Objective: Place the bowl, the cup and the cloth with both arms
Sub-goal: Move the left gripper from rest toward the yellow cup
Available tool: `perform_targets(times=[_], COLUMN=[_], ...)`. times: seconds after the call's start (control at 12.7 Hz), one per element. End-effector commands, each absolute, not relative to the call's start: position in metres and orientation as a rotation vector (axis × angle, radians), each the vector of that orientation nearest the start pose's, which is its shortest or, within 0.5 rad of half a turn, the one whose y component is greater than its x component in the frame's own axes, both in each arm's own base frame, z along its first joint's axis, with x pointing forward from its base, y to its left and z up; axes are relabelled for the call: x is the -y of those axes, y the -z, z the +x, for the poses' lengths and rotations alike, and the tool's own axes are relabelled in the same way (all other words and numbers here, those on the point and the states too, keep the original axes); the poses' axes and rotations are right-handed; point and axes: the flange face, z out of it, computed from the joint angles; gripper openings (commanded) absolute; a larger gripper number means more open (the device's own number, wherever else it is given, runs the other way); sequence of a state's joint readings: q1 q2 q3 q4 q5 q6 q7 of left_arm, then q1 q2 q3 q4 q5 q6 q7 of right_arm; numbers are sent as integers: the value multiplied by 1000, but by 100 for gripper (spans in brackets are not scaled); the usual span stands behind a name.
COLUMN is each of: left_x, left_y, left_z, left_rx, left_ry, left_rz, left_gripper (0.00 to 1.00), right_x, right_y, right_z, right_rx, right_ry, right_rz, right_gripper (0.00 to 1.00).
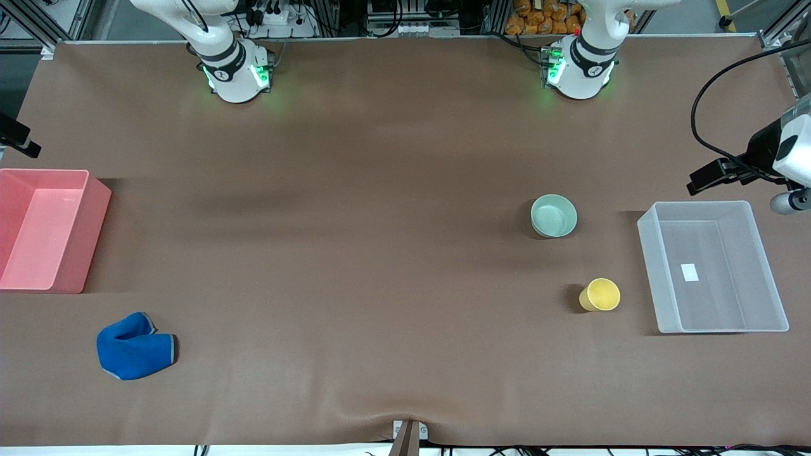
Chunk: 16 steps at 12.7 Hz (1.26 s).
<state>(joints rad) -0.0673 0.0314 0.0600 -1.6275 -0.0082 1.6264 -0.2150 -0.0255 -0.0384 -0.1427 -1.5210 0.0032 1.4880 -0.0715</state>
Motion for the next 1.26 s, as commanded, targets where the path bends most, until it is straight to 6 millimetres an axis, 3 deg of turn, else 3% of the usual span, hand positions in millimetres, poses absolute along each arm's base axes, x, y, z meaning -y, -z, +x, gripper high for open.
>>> perform_targets(times=[0.0,0.71,0.95,1.18], left_x=[6,15,17,9], left_y=[-593,-582,-565,-534], left_z=[567,570,580,603], left_rx=[331,337,335,335], left_ry=[-37,-77,-103,-81], left_rz=[-3142,-3142,-3137,-3131], left_gripper=[100,100,100,100], right_x=[95,95,95,95], right_y=[-665,-660,-660,-660], right_z=[529,532,533,533], right_rx=[-159,-159,-159,-159], right_ry=[19,5,2,9], right_rz=[-3137,-3137,-3137,-3138], right_gripper=[100,100,100,100])
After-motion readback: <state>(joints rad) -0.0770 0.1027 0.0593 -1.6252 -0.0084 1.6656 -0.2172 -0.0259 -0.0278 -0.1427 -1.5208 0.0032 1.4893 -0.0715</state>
